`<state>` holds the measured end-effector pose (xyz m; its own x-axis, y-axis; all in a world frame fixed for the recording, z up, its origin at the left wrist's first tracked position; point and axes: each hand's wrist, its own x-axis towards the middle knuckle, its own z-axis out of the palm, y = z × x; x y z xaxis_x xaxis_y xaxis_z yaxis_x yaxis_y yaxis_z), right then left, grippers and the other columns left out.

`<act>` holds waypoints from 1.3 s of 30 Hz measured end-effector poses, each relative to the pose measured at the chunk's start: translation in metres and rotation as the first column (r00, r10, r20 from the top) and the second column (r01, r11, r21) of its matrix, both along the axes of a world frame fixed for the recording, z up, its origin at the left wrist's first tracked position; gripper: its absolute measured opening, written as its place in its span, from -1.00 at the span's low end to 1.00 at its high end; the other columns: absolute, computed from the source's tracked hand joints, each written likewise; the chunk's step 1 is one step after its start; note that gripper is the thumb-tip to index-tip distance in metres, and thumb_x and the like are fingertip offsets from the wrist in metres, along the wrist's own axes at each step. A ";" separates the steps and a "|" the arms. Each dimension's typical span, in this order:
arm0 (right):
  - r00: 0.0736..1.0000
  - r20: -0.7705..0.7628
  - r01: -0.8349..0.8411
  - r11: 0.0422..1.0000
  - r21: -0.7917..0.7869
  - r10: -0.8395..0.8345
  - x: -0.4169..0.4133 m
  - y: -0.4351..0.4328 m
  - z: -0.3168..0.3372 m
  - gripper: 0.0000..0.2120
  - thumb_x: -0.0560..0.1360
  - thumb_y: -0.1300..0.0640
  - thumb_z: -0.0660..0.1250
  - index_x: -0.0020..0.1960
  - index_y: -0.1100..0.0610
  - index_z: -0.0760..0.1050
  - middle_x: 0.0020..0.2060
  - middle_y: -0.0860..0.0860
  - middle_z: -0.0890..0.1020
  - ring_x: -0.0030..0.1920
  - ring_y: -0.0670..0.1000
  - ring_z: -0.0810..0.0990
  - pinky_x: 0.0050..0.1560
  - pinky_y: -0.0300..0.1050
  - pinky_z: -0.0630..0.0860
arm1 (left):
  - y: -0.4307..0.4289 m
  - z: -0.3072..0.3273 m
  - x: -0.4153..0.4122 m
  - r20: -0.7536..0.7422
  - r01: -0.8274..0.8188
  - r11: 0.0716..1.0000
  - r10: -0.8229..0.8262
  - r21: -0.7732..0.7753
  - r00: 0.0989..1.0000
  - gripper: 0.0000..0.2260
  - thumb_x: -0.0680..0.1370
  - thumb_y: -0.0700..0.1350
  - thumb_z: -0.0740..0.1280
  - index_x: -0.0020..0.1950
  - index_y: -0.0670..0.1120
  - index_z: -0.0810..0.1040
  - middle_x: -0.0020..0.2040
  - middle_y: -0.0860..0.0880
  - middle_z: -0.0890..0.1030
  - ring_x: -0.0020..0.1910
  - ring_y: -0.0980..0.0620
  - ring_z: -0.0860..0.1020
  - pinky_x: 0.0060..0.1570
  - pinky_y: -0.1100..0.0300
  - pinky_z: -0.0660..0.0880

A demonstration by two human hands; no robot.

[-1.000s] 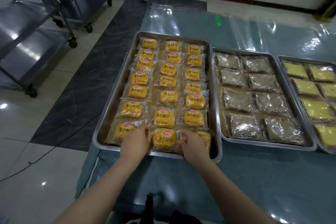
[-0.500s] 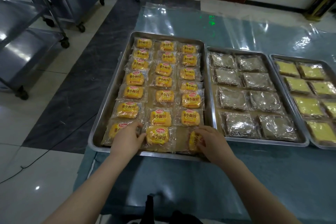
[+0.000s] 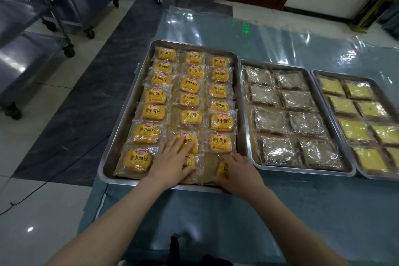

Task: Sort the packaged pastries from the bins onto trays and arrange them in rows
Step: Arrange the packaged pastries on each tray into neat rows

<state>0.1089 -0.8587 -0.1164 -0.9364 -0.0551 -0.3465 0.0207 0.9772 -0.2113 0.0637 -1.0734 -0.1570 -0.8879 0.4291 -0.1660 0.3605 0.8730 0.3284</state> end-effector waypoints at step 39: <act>0.961 0.229 -0.150 0.988 -0.034 0.154 -0.022 -0.015 -0.052 -0.31 0.56 -0.31 -0.01 0.50 -0.17 -0.35 0.37 -0.06 -0.56 0.34 -0.01 -0.57 0.35 0.35 -0.32 | -0.002 -0.017 -0.002 0.119 0.018 0.999 -0.014 -0.031 0.993 -0.33 0.54 0.26 0.12 0.49 0.22 -0.24 0.46 0.11 -0.39 0.45 0.06 -0.36 0.39 0.01 -0.29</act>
